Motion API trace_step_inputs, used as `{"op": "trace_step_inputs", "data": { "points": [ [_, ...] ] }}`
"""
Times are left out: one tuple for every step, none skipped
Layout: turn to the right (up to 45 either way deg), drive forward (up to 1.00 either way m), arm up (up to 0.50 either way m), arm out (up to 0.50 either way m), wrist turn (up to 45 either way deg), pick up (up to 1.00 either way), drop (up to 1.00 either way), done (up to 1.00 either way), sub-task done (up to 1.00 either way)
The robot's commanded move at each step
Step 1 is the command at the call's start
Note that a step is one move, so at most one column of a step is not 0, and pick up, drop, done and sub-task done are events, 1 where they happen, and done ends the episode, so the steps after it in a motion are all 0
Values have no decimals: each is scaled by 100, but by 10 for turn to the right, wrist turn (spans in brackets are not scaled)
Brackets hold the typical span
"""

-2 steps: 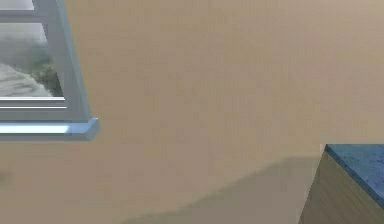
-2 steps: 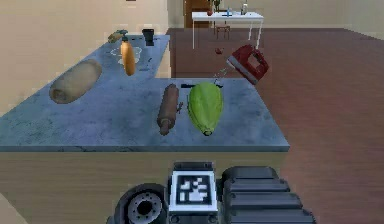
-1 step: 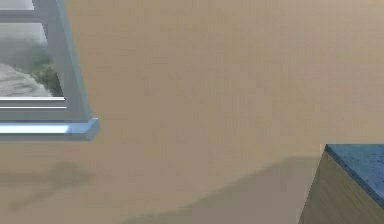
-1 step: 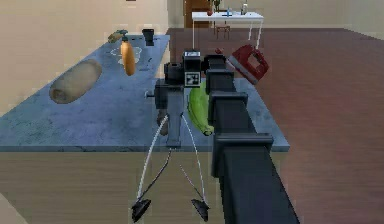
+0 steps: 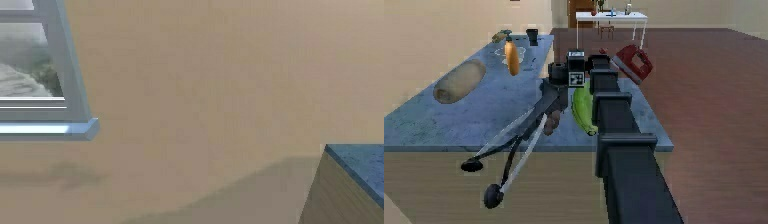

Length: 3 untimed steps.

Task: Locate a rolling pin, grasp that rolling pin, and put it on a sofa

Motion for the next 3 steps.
{"op": "trace_step_inputs", "data": {
  "points": [
    [0,0,0,0,450,0,0,0,0],
    [0,0,0,0,450,0,0,0,0],
    [0,0,0,0,240,0,0,0,0]
  ]
}}
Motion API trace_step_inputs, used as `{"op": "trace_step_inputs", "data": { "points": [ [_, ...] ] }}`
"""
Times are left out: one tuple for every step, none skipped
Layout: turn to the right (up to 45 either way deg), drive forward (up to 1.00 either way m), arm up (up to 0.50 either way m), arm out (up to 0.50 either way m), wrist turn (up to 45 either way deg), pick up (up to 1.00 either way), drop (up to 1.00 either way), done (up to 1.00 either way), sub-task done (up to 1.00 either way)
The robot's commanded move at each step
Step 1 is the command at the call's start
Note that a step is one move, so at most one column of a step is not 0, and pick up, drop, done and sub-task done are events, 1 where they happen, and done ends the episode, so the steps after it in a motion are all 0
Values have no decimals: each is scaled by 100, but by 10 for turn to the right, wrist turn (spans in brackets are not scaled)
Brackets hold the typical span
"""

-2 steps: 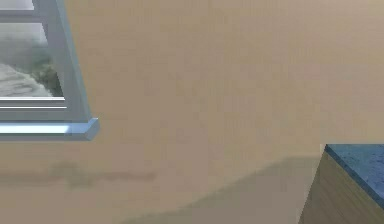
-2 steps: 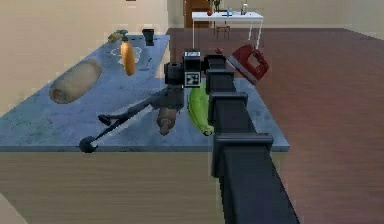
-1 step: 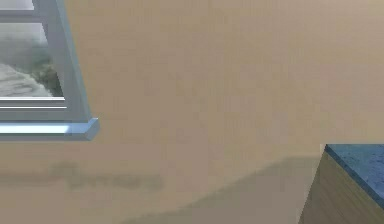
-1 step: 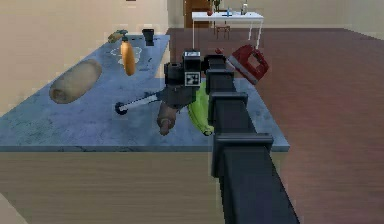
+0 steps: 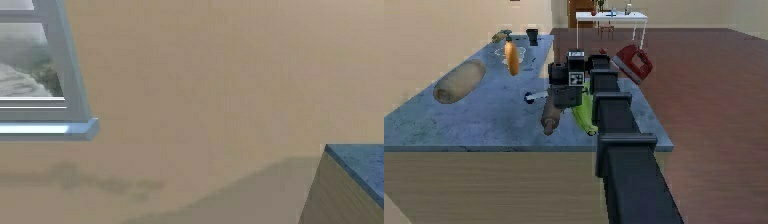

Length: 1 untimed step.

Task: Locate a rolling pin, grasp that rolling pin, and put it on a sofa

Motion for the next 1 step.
{"op": "trace_step_inputs", "data": {
  "points": [
    [0,0,-12,0,0,0,0,0,0]
  ]
}}
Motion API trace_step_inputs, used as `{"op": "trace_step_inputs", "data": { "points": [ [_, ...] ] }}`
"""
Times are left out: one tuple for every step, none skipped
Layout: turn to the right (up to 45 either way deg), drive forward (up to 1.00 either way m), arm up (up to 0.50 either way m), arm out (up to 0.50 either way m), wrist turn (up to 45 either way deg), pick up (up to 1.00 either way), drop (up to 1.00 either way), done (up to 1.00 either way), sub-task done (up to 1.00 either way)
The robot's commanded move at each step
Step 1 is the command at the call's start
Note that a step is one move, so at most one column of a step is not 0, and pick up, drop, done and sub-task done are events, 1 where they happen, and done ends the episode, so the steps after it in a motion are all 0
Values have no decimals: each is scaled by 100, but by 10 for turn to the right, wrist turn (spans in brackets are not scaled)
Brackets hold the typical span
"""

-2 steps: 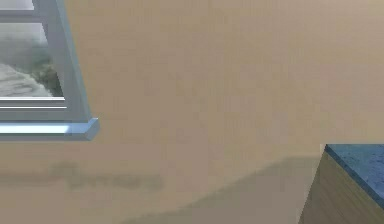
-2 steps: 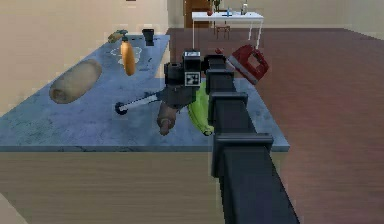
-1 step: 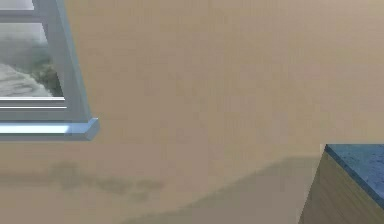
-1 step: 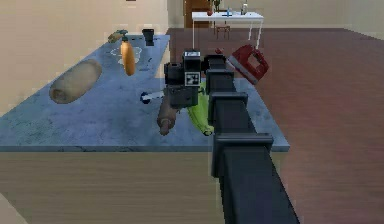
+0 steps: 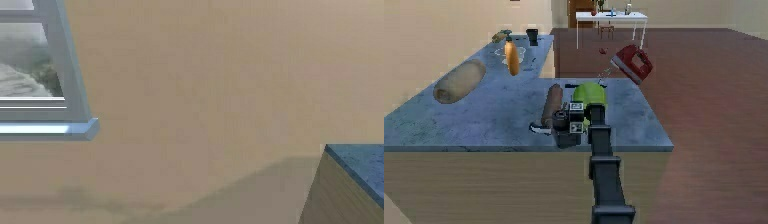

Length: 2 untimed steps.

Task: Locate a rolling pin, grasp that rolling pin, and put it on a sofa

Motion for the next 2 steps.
{"op": "trace_step_inputs", "data": {
  "points": [
    [0,0,0,0,0,100,0,0,0],
    [0,0,10,0,0,0,0,0,0]
  ]
}}
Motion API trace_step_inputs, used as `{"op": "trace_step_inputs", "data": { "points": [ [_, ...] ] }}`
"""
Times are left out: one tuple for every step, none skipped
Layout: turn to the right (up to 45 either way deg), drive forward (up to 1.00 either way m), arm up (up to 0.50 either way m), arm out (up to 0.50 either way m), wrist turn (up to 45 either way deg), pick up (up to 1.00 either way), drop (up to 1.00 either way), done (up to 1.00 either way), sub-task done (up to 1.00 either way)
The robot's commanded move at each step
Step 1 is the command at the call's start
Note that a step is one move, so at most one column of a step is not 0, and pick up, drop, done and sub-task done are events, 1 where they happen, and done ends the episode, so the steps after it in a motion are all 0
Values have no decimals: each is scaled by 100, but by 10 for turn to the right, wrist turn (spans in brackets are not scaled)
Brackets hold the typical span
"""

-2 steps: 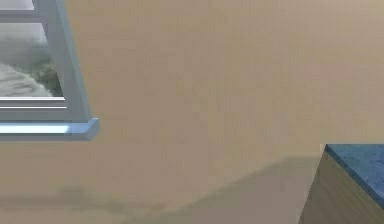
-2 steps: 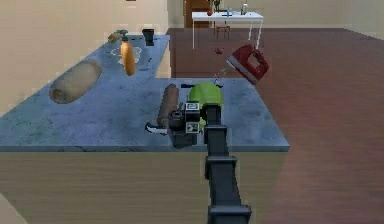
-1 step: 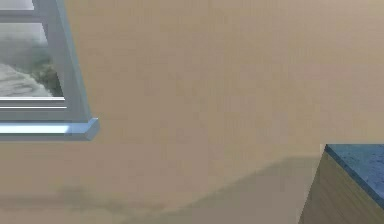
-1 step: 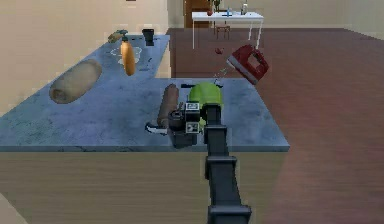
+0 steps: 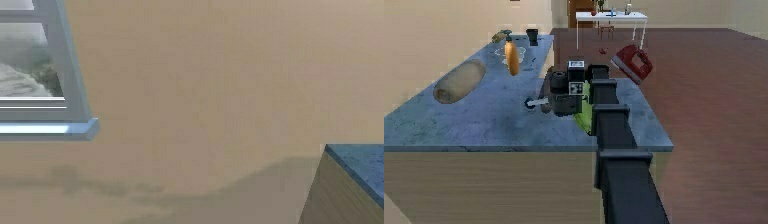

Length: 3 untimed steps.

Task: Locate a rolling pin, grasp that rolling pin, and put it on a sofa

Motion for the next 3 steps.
{"op": "trace_step_inputs", "data": {
  "points": [
    [0,0,2,0,0,0,0,0,0],
    [0,0,0,0,-450,0,0,0,0],
    [0,0,0,0,-450,0,0,0,0]
  ]
}}
